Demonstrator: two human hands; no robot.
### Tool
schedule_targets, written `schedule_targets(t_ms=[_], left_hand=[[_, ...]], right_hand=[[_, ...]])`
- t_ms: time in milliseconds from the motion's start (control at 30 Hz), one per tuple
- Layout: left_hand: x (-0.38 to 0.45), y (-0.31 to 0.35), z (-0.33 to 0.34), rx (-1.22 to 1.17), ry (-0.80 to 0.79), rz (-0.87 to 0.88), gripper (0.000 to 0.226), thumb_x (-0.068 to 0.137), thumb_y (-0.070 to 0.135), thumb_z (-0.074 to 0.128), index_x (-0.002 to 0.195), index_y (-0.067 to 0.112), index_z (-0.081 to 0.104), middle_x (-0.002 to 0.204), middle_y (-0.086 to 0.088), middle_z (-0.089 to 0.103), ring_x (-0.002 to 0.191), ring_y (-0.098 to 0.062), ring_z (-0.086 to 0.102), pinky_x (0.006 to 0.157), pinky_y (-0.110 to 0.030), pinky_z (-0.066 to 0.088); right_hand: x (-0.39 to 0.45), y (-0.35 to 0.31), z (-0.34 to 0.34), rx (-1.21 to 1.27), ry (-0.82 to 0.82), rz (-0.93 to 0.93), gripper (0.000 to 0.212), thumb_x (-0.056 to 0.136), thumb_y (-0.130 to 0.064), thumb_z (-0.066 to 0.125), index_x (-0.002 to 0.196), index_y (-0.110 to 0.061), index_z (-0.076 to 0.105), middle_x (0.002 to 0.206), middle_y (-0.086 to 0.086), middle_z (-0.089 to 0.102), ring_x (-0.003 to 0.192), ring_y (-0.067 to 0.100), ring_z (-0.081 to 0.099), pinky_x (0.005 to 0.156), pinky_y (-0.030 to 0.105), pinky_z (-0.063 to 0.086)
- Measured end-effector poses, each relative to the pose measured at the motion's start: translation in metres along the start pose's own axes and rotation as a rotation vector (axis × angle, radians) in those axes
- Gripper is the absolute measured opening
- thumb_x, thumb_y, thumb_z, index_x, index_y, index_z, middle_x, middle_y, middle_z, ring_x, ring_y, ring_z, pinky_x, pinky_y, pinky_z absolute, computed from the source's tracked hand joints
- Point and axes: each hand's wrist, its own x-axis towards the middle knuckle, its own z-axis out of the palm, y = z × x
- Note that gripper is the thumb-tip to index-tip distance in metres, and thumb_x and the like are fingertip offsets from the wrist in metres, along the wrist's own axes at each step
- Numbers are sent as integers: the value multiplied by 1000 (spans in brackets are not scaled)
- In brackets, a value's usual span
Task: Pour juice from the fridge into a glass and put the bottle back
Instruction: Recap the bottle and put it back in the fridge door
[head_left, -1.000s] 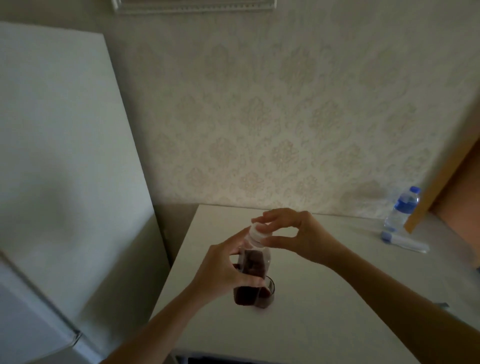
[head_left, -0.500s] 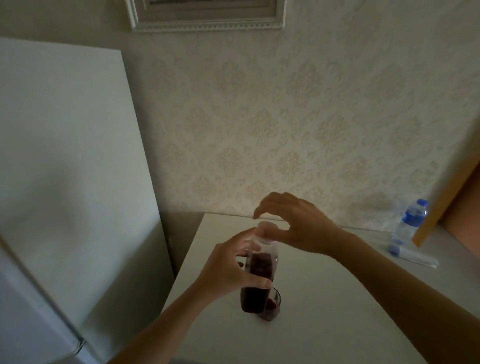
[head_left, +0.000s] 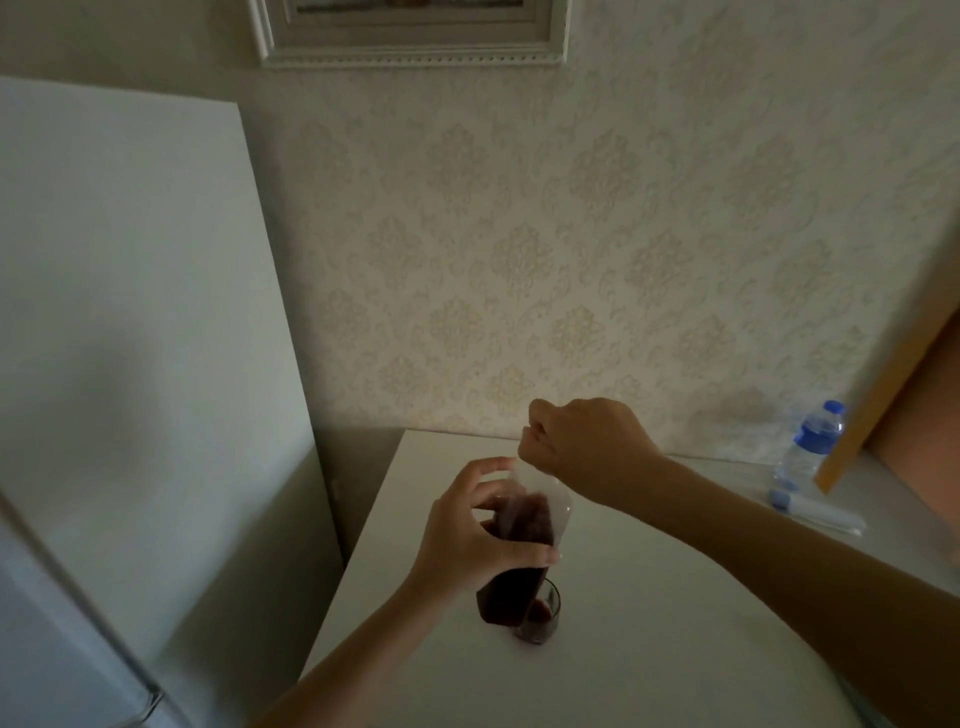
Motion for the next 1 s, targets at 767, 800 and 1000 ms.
schedule_targets(t_ms=[767,800,1000], left_hand=[[13,0,-8,75,60,61,84,38,55,86,109,50,40,98,23,65,96,8,59,84,-30,56],[12,-1,-6,75,84,61,85,38,57,86,109,49,39,97,22,64,95,9,59,83,-28,56],[9,-7,-6,164,144,127,89,43,57,84,116,43,36,96,29,56,97,21,50,76,-3,44]], right_hand=[[10,5,-6,203,-44,-174,10,92,-30,39,86,-21,38,54,-10,36,46,7,31,48,17,26],[12,2,-3,209,-30,-124,11,93,-30,39,87,-20,39,53,-9,39,44,8,33,46,19,32],[11,-4,11,295,42,-44,14,93,-35,40,90,-21,41,52,-8,44,44,11,41,46,22,36]])
